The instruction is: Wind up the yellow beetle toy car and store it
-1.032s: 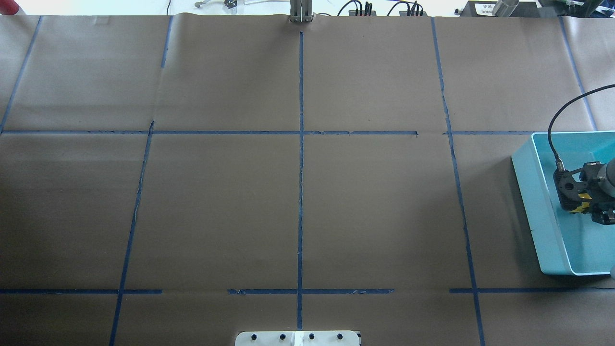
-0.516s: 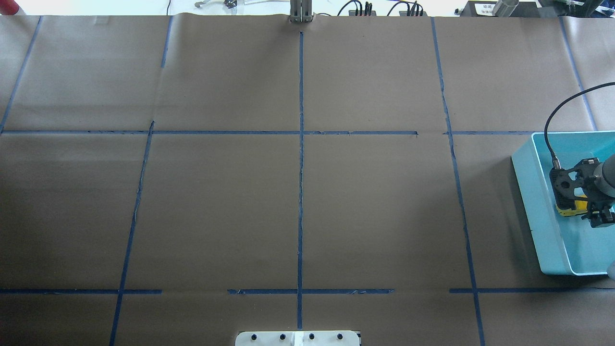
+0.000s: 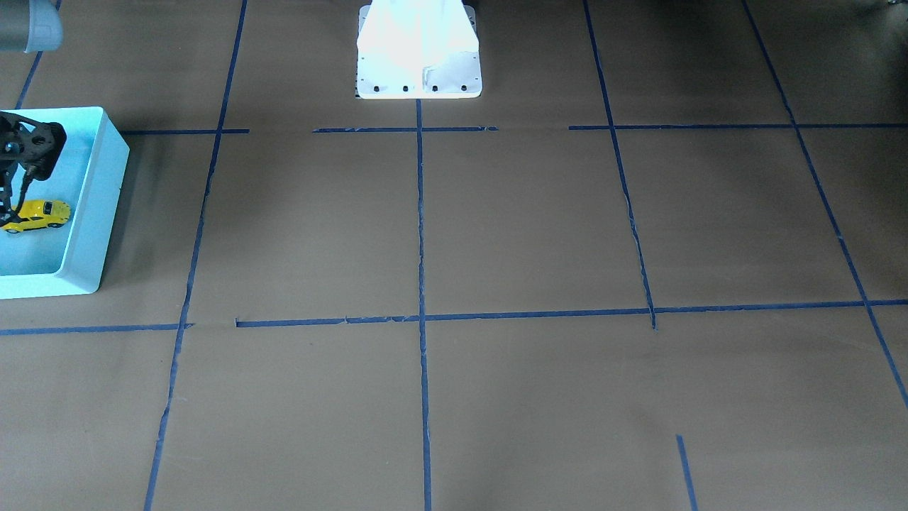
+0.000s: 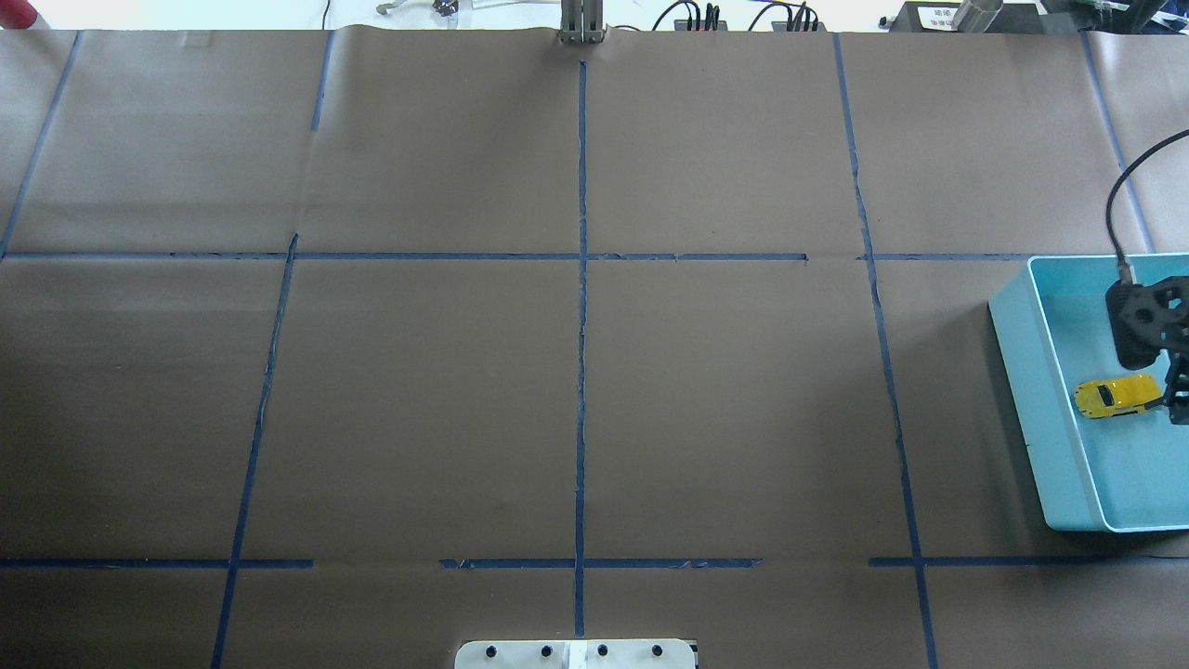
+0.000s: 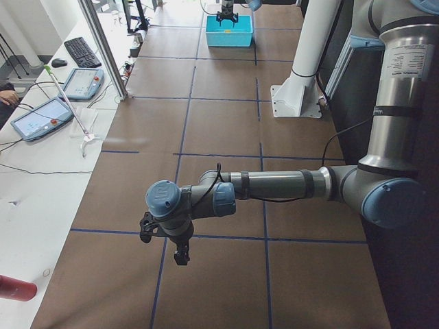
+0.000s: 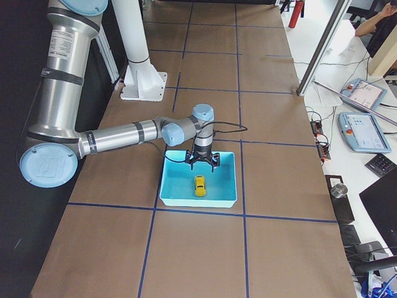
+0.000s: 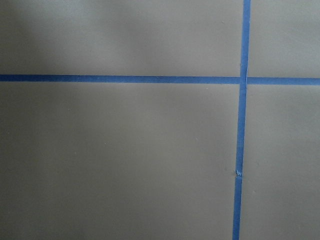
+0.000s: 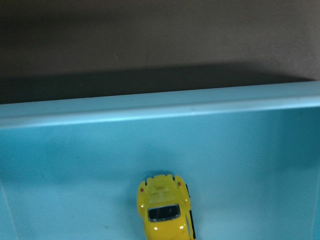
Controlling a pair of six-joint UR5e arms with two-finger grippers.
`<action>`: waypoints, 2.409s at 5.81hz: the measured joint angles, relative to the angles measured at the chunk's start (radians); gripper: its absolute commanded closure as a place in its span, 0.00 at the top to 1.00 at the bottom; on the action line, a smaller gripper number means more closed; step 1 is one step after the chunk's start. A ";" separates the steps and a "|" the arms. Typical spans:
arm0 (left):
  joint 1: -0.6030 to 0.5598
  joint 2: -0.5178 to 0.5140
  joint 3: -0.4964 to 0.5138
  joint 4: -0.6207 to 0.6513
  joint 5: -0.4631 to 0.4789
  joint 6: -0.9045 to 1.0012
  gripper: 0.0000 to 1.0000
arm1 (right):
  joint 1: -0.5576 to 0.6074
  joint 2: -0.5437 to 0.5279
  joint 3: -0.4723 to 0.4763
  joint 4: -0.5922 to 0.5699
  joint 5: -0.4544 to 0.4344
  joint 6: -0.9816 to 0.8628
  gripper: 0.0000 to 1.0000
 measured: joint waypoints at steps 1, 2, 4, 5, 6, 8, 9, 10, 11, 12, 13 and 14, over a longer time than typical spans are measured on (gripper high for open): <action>0.000 0.000 0.000 0.000 0.000 0.000 1.00 | 0.122 -0.004 0.010 -0.042 0.081 -0.021 1.00; 0.000 0.000 0.000 0.000 0.000 0.000 1.00 | 0.249 -0.005 0.011 -0.105 0.149 -0.035 1.00; 0.000 0.000 0.000 0.000 0.000 0.000 1.00 | 0.486 -0.001 -0.004 -0.315 0.205 -0.027 1.00; 0.000 0.000 0.000 0.000 0.000 0.000 1.00 | 0.573 0.005 -0.045 -0.389 0.224 0.008 1.00; 0.000 0.000 0.000 0.000 0.000 0.000 1.00 | 0.635 0.008 -0.091 -0.421 0.246 0.067 1.00; 0.000 0.000 0.000 0.001 0.000 0.000 1.00 | 0.693 0.015 -0.114 -0.429 0.251 0.428 1.00; 0.000 0.000 0.000 0.001 0.000 0.000 1.00 | 0.699 0.023 -0.111 -0.424 0.249 0.632 1.00; 0.000 0.000 0.000 0.001 0.000 0.000 1.00 | 0.699 0.027 -0.112 -0.414 0.248 0.760 1.00; 0.000 0.000 0.000 0.002 0.000 0.000 1.00 | 0.685 0.027 -0.127 -0.378 0.247 0.814 1.00; 0.000 0.000 0.000 0.002 -0.001 0.000 1.00 | 0.658 0.024 -0.150 -0.311 0.245 0.829 1.00; 0.000 0.000 0.000 0.002 -0.001 0.000 1.00 | 0.643 0.019 -0.159 -0.263 0.243 0.829 1.00; 0.000 0.000 0.000 0.002 -0.001 0.000 1.00 | 0.638 0.019 -0.161 -0.248 0.245 0.826 1.00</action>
